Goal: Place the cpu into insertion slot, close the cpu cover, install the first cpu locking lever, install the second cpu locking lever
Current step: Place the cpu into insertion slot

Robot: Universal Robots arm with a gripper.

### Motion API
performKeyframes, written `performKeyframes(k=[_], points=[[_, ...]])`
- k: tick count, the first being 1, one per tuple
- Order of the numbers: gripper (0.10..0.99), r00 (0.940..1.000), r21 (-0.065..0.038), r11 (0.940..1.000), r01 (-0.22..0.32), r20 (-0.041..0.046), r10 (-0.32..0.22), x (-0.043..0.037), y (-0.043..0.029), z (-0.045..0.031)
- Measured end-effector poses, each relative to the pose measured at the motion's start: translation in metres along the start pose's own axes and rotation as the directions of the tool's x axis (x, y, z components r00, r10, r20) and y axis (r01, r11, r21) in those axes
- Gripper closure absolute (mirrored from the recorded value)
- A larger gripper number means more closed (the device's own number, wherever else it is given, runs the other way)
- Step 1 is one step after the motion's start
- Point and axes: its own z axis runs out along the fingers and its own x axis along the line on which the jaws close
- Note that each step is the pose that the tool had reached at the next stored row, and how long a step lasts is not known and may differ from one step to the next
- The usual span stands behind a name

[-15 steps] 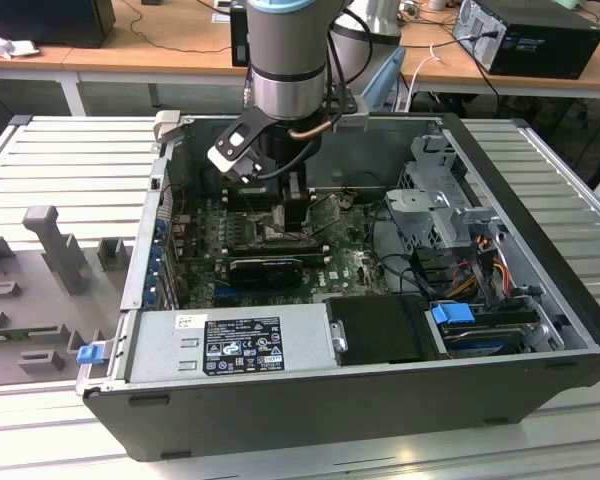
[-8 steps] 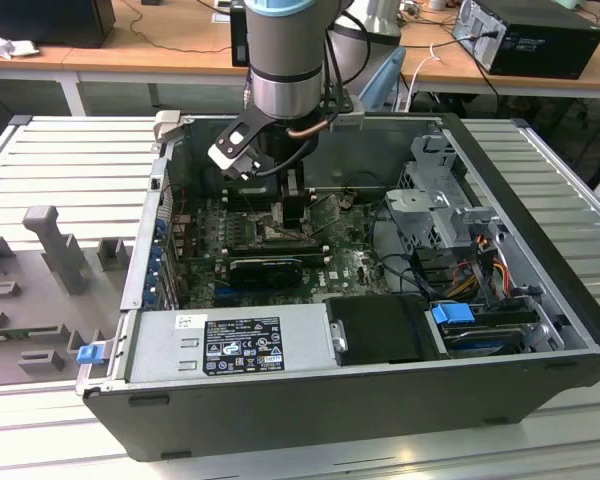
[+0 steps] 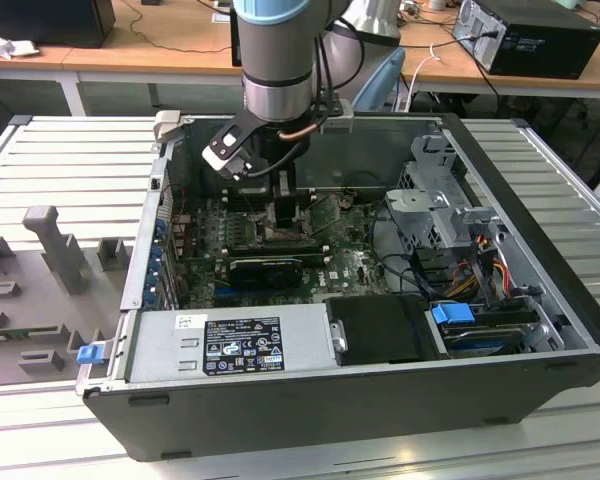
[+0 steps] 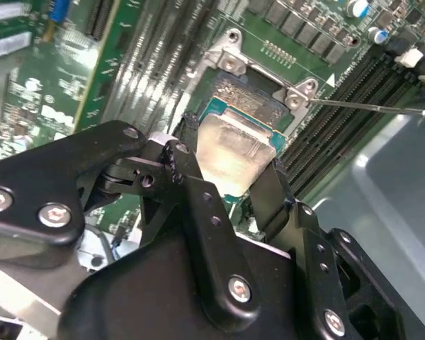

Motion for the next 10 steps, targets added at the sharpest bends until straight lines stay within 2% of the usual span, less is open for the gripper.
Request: performKeyframes(k=[5, 6, 10], points=[[0.549, 1.0, 0.0, 1.0, 0.0, 0.0001, 0.0, 0.0001, -0.0024, 0.0115], [0.549, 1.0, 0.0, 1.0, 0.0, 0.0001, 0.0, 0.0, -0.0028, 0.0159], [0.549, 1.0, 0.0, 1.0, 0.0, 0.0, 0.0, 0.0001, -0.0032, 0.0219]])
